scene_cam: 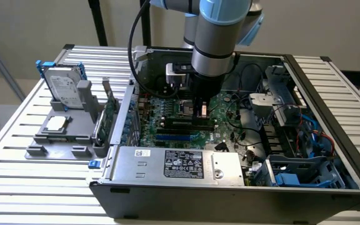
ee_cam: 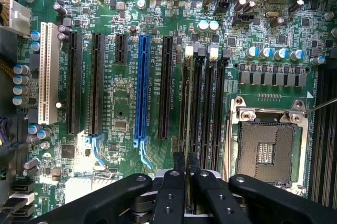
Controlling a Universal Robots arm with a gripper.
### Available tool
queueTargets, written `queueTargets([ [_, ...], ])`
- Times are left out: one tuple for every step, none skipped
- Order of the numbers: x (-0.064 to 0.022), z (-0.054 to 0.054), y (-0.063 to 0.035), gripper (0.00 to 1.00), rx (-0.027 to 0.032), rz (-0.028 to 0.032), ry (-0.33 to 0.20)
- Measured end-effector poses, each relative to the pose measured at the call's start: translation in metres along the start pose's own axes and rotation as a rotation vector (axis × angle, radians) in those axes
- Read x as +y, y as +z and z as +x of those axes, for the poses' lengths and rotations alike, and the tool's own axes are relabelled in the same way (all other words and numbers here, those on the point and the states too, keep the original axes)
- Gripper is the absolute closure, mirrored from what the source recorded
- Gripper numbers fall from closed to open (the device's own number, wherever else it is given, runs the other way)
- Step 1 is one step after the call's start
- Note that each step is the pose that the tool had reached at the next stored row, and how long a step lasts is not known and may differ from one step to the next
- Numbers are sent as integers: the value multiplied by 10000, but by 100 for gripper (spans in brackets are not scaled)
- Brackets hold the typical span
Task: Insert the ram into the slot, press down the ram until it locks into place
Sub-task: 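Insert the ram into the slot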
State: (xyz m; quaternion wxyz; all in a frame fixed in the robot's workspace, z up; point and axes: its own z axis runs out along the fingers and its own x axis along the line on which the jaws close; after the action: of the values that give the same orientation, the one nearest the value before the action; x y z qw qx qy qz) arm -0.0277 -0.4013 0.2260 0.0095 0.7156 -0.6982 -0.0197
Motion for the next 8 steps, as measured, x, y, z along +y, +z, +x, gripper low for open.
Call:
queueTargets([
  [0, 0, 1, 85, 2, -1, 1],
  [0, 0, 1, 85, 2, -1, 1],
  [0, 0, -2, 85, 3, -3, 1],
  [1, 0, -23, 79, -1, -5, 1],
  [3, -1, -63, 79, -1, -7, 2],
  [5, -2, -112, 79, -2, -9, 3],
  [7, -2, -157, 79, 0, -12, 3],
  [13, -3, -197, 79, 0, -12, 2],
])
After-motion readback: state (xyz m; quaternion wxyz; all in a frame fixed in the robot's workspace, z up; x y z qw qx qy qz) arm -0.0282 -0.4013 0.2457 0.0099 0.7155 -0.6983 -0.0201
